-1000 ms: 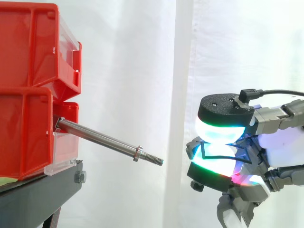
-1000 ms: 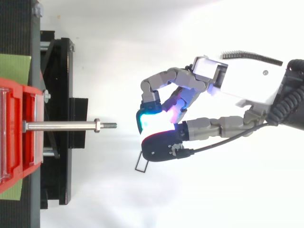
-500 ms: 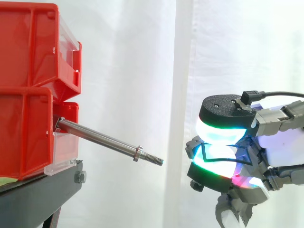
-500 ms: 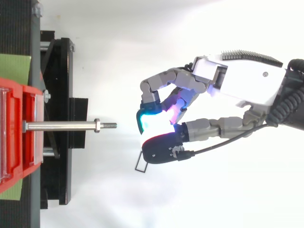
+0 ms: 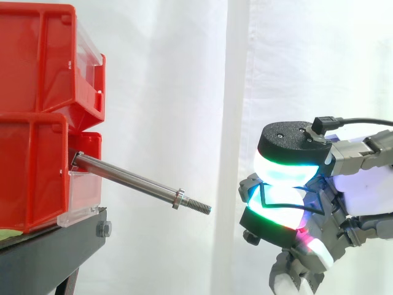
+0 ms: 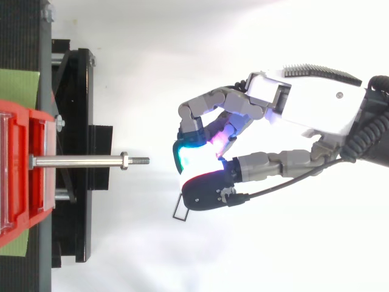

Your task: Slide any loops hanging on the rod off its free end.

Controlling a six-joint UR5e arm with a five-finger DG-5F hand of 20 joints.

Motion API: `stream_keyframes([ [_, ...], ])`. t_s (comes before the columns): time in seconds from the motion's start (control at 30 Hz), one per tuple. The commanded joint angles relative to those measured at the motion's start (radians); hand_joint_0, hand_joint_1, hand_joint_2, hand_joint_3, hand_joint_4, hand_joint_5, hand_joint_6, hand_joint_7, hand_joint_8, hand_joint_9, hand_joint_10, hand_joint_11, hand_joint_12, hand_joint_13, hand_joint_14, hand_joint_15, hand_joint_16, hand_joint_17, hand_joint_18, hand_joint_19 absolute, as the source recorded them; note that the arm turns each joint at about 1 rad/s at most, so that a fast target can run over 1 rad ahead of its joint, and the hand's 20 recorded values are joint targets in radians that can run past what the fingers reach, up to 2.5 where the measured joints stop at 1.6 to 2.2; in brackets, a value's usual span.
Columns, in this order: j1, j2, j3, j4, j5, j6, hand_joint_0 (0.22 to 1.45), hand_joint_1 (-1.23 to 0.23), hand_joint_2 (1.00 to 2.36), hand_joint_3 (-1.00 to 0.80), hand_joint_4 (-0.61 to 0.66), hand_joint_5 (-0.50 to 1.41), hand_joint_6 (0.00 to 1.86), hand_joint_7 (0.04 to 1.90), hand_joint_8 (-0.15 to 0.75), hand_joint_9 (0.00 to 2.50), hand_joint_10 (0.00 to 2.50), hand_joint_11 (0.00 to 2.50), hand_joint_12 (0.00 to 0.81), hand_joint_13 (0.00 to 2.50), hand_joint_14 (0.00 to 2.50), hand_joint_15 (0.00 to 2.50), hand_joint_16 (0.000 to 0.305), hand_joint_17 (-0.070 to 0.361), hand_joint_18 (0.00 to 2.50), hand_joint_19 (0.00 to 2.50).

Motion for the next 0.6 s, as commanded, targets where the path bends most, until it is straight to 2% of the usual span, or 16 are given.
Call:
stream_keyframes([
  [0.0,0.0,0.0,0.0,0.0,0.0,0.0,0.68,-0.7,1.02,-0.23,0.02,-0.22,0.91,1.42,0.303,0.9,0.02,0.77,0.357,0.76,0.01,0.44,0.049,0.111,0.7,0.49],
  [0.57,0.0,0.0,0.0,0.0,0.0,0.0,0.67,-0.7,1.02,-0.21,0.03,-0.21,0.91,1.39,0.305,0.95,0.02,0.76,0.354,0.8,0.01,0.43,0.051,0.114,0.7,0.48],
])
